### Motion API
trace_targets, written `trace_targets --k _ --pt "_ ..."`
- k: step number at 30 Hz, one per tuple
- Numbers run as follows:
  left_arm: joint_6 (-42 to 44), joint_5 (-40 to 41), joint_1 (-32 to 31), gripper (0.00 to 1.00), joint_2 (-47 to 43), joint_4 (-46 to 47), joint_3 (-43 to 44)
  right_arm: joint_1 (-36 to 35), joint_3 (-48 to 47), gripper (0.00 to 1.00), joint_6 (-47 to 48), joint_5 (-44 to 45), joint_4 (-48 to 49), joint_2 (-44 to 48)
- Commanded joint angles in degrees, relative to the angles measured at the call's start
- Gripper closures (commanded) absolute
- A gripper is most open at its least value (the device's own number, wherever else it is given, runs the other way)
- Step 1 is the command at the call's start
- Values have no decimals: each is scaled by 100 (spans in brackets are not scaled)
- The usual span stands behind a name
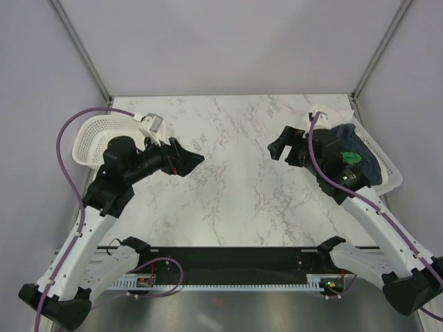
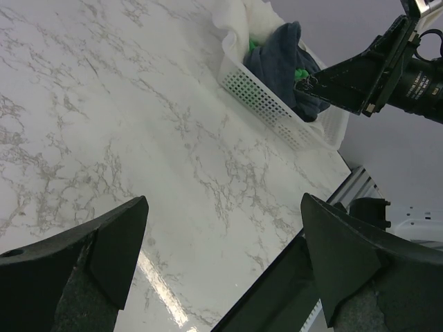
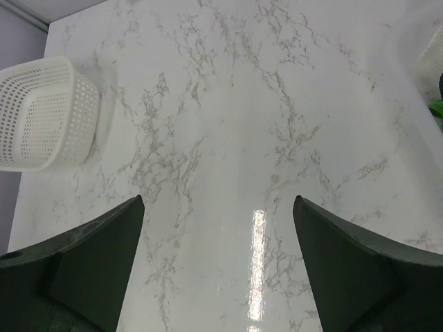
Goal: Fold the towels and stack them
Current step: Grab crumpled towel
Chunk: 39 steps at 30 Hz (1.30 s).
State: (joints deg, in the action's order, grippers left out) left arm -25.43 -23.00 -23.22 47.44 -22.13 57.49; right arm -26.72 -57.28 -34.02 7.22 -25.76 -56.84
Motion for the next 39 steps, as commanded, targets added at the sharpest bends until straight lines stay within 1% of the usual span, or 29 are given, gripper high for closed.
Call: trace_targets --k 1,6,10,11,13,14,15,16,17,18,19,20,22,23,24,26,27,29,35,37,39 --pt "47 -29 20 0 -68 209 60 18 -222 2 62 95 141 50" --pt "143 68 20 0 -165 200 -19 18 -266 2 36 446 141 -37" --pt "126 103 20 0 -200 200 -63 26 -398 2 237 1288 141 -362" --pt "126 103 20 0 -209 209 -89 44 -598 3 377 1778 124 -485" --pt "108 147 20 1 -156 192 -107 175 -793 3 553 2194 54 -915" --pt "56 147 20 1 -130 174 -124 402 -977 4 589 2309 45 -1091" --pt "21 138 20 1 -69 139 -116 570 -1092 4 598 2310 -34 -1484" --pt "-14 34 20 1 -42 113 -98 745 -1223 5 529 2232 -235 -1671" --pt "-32 -54 20 1 -16 104 -46 1104 -1425 7 528 2109 -298 -1847" --pt "-102 -125 20 2 2 104 -37 1282 -1461 8 554 1968 -324 -2101" --pt "-120 -195 20 2 46 112 -10 1440 -1471 9 589 1932 -333 -2190" --pt "-120 -222 20 2 63 104 25 1807 -1462 11 607 1871 -333 -2278" --pt "-103 -222 20 2 55 95 34 2178 -1392 14 651 1617 -342 -2472" --pt "-76 -205 20 2 46 95 8 2545 -1357 18 712 1537 -342 -2507" --pt "-59 -187 20 2 46 95 -10 2636 -1322 19 730 1441 -351 -2568" --pt "-50 -169 20 2 63 86 -63 3049 -1216 21 783 1177 -342 -2604" --pt "-50 -178 20 1 90 86 -80 3276 -1198 24 826 1141 -333 -2639" --pt "-50 -222 20 2 142 86 -124 3445 -1154 27 862 1018 -298 -2657" --pt "-24 -266 19 2 257 77 -212 3481 -1119 30 932 790 -167 -2955" --pt "-15 -266 20 2 240 77 -221 3489 -1128 35 1002 763 -88 -3000" --pt "12 -240 20 2 196 51 -239 3489 -1145 49 1073 641 -17 -2939"
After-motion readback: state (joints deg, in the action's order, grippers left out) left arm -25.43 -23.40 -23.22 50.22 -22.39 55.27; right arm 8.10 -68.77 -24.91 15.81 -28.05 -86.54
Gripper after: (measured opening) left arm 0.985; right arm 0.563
